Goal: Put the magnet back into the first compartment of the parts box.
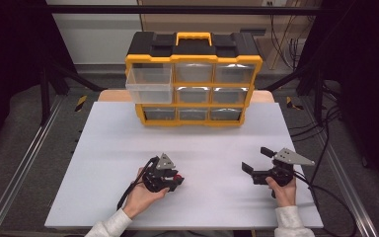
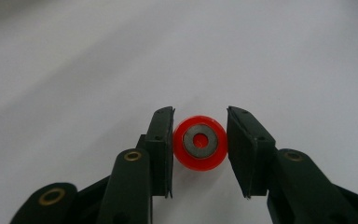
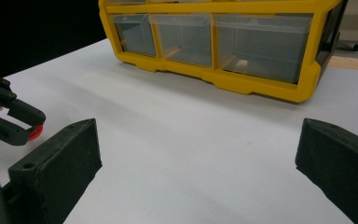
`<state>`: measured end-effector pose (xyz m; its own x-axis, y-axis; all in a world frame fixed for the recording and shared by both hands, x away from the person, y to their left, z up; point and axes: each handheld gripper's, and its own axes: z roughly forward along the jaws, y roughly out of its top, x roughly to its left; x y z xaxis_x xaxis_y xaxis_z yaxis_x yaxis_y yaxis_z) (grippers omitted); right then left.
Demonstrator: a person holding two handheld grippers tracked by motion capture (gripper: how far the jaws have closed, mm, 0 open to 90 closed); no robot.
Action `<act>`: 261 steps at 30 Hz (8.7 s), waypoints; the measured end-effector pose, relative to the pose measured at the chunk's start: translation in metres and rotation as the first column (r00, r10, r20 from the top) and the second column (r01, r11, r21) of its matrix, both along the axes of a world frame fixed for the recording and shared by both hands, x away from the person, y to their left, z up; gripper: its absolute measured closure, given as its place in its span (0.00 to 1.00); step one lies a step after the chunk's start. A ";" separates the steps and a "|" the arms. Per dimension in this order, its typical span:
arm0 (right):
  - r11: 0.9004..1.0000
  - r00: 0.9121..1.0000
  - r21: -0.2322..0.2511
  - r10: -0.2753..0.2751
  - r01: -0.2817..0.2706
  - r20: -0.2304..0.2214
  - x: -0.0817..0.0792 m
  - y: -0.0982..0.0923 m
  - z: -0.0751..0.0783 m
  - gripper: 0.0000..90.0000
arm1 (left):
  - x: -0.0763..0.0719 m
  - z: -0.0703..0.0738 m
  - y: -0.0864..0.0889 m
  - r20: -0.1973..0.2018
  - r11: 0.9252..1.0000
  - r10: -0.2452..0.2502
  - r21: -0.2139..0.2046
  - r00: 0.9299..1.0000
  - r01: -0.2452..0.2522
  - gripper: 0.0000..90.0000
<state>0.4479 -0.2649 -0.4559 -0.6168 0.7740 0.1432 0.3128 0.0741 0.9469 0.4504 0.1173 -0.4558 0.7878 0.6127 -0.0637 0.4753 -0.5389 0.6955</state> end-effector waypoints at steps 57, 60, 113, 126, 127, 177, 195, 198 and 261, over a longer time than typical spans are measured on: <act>1.000 1.000 -0.011 -0.004 0.004 0.001 0.000 0.000 -0.001 0.00 | 0.005 0.064 0.067 0.102 0.986 0.128 -0.124 0.987 -0.115 0.69; 1.000 1.000 -0.009 -0.004 0.004 0.000 0.000 0.000 0.000 0.00 | 0.005 0.067 0.069 0.107 0.985 0.132 -0.124 0.985 -0.118 0.69; 1.000 1.000 -0.015 -0.010 0.010 0.003 -0.001 -0.001 0.000 0.00 | 0.011 0.115 0.097 0.165 0.970 0.172 -0.199 0.971 -0.138 0.69; 1.000 1.000 -0.015 -0.011 0.011 0.003 -0.001 -0.001 0.000 0.00 | 0.016 0.129 0.096 0.189 0.969 0.175 -0.209 0.966 -0.135 0.69; 1.000 1.000 -0.015 -0.012 0.012 0.002 -0.001 -0.001 0.000 0.00 | 0.017 0.132 0.095 0.195 0.968 0.177 -0.212 0.965 -0.134 0.69; 1.000 1.000 -0.017 -0.008 0.008 0.001 -0.001 -0.001 0.000 0.00 | 0.032 0.202 0.089 0.265 0.958 0.189 -0.262 0.946 -0.118 0.69; 1.000 1.000 -0.017 -0.008 0.008 -0.001 0.000 -0.001 0.000 0.00 | 0.035 0.227 0.080 0.299 0.962 0.181 -0.252 0.937 -0.105 0.69; 1.000 1.000 -0.016 -0.008 0.008 0.000 -0.001 -0.001 0.000 0.00 | 0.037 0.231 0.080 0.301 0.961 0.184 -0.254 0.936 -0.108 0.69; 1.000 1.000 -0.013 -0.005 0.005 -0.001 0.000 -0.001 0.000 0.00 | 0.104 0.255 0.071 0.272 0.945 0.282 -0.243 0.920 -0.218 0.69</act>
<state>0.4475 -0.2661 -0.4556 -0.6128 0.7788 0.1336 0.3144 0.0851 0.9455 0.5545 0.1878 -0.2004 0.6116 0.7911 0.0060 0.3286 -0.2610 0.9077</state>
